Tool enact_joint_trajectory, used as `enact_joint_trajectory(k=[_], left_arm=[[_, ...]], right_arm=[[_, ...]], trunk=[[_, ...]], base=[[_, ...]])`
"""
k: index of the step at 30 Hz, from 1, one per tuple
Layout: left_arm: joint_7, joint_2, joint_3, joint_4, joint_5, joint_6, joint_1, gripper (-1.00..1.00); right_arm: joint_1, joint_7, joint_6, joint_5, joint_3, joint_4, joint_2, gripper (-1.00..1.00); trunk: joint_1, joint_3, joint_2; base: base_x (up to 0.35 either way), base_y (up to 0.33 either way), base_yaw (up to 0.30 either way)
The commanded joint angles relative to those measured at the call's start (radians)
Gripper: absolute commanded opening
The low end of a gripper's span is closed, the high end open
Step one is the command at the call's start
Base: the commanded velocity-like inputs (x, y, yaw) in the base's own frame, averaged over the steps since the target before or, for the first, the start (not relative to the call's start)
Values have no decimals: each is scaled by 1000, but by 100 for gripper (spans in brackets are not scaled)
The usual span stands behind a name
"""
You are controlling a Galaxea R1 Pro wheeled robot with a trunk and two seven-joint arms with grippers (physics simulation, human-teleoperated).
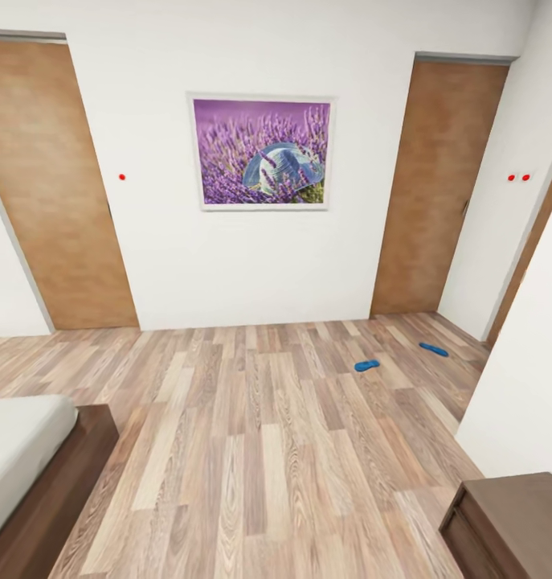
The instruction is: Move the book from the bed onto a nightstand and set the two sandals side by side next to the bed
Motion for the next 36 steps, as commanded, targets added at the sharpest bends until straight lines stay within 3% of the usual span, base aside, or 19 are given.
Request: enact_joint_trajectory(k=[1, 36], left_arm=[[0, 0, 0, -1, 2, -2, 0, 100], [0, 0, 0, -1, 2, -2, 0, 100]], right_arm=[[0, 0, -3, -9, 2, 0, 0, 100], [0, 2, -4, -10, 1, 0, 0, 100]], trunk=[[1, -1, 0], [1, -1, 0]], base=[[307, 0, 8], [325, 8, 0]])
